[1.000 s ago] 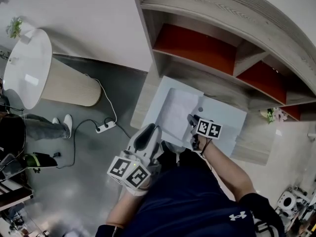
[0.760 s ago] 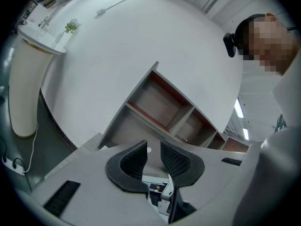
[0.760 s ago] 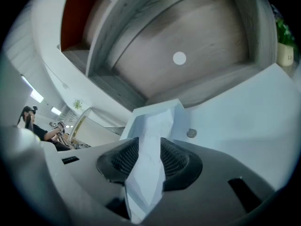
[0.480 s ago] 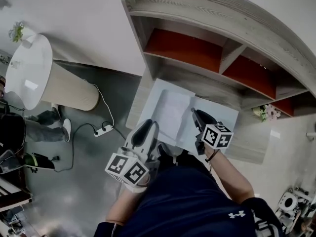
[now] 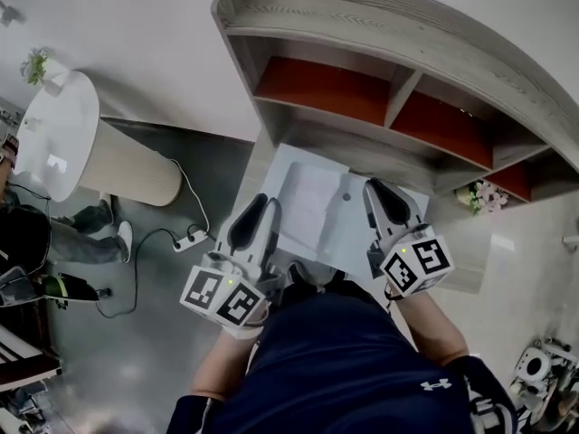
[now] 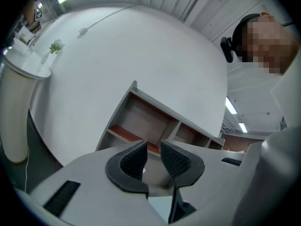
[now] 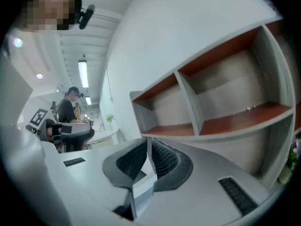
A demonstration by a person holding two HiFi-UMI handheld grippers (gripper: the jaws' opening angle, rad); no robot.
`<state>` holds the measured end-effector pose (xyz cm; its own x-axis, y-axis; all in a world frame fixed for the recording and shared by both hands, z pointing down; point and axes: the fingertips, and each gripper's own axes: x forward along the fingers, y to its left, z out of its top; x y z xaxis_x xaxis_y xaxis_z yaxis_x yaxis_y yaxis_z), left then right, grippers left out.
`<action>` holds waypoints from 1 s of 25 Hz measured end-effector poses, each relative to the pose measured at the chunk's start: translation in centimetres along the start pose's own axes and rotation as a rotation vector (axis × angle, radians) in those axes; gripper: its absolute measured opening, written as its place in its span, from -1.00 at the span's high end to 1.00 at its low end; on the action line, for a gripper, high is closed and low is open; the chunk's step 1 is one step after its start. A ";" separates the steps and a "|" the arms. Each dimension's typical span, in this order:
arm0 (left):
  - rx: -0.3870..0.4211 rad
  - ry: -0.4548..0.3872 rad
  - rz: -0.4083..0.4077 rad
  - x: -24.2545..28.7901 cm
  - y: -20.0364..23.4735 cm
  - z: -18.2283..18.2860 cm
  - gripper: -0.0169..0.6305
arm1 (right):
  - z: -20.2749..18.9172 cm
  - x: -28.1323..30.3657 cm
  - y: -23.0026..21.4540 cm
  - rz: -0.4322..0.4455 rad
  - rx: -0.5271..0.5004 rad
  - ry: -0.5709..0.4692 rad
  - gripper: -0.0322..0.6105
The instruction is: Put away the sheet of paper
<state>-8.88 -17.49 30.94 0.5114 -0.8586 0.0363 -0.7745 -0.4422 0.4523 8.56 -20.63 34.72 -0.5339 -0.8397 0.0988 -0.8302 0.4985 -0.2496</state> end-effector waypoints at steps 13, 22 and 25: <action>0.261 -0.143 -0.016 -0.8 -3.8 3.5 0.90 | 8.1 -3.6 5.7 0.053 -0.273 -0.256 0.82; 0.273 -0.111 -0.024 -0.2 -3.4 3.0 0.90 | 7.1 -2.5 6.0 0.063 -0.291 -0.219 0.83; 0.264 -0.106 -0.016 -0.1 -2.8 2.8 0.90 | 7.0 -2.1 6.2 0.070 -0.298 -0.215 0.83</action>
<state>-7.80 -16.84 27.16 0.4937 -0.8669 -0.0685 -0.8436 -0.4965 0.2043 5.65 -17.24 26.22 -0.5717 -0.8115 -0.1207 -0.8199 0.5707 0.0462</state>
